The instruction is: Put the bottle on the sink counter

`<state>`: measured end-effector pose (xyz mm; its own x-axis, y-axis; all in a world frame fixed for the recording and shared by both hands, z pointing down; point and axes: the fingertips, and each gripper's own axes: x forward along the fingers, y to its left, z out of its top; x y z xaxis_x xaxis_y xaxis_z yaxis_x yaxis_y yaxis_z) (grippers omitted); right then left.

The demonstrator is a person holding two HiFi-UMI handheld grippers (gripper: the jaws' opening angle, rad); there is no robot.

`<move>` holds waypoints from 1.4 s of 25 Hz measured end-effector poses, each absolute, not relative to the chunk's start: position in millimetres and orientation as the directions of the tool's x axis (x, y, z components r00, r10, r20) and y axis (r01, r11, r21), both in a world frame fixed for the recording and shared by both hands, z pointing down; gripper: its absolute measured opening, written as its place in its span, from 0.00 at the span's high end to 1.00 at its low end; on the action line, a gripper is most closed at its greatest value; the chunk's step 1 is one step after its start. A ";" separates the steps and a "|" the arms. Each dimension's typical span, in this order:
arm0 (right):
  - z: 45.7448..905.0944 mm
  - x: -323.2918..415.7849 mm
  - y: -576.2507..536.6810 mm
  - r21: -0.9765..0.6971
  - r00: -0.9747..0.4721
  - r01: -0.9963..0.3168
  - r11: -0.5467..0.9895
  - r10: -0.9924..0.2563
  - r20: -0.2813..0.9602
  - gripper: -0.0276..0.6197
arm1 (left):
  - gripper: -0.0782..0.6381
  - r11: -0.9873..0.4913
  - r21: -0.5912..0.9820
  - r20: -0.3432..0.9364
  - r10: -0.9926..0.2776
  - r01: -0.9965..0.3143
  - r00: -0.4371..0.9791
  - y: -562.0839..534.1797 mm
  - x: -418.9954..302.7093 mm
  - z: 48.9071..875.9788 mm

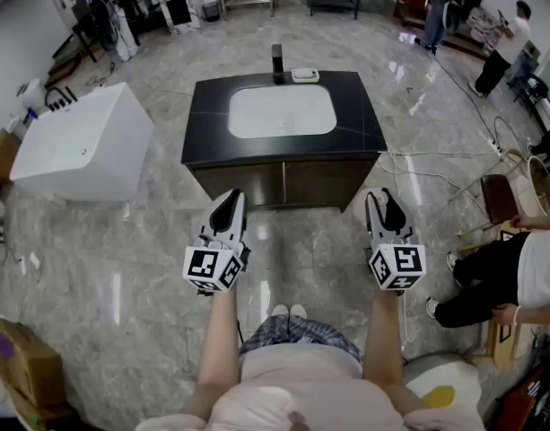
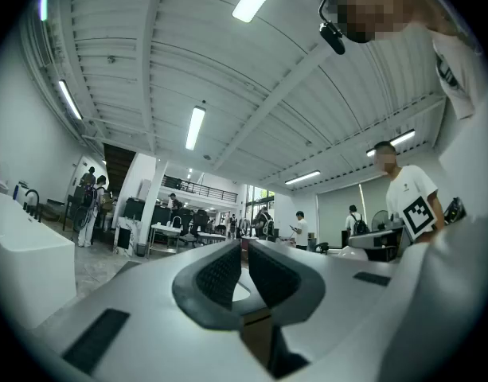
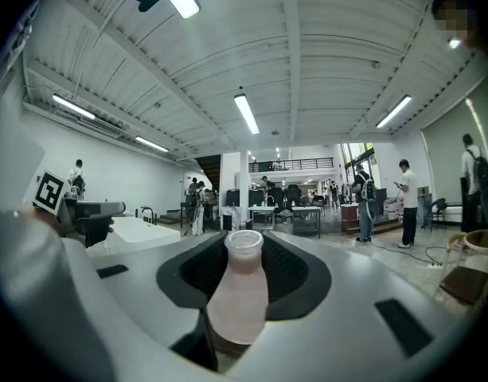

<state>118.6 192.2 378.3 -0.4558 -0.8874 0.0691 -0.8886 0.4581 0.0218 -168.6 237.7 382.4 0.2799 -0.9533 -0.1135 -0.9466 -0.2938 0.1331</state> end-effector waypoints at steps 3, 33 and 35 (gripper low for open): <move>380.1 115.1 191.4 0.017 -0.461 -0.886 0.463 -0.885 0.069 0.73 | 0.82 -0.291 0.132 -0.111 -0.954 -0.948 0.277 238.9 -171.2 383.5; 391.1 99.9 180.7 -0.015 -0.469 -0.883 0.470 -0.880 0.072 0.73 | 0.82 -0.316 0.143 -0.112 -0.947 -0.938 0.302 221.0 -185.9 395.8; 394.2 97.8 180.8 -0.016 -0.465 -0.885 0.465 -0.882 0.071 0.73 | 0.82 -0.323 0.142 -0.114 -0.944 -0.936 0.309 219.3 -188.3 399.2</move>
<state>97.8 180.8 394.2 -0.4653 -0.8823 0.0715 -0.8849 0.4654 -0.0156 -188.3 219.3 399.2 0.3087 -0.9443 -0.1136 -0.9357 -0.3230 0.1419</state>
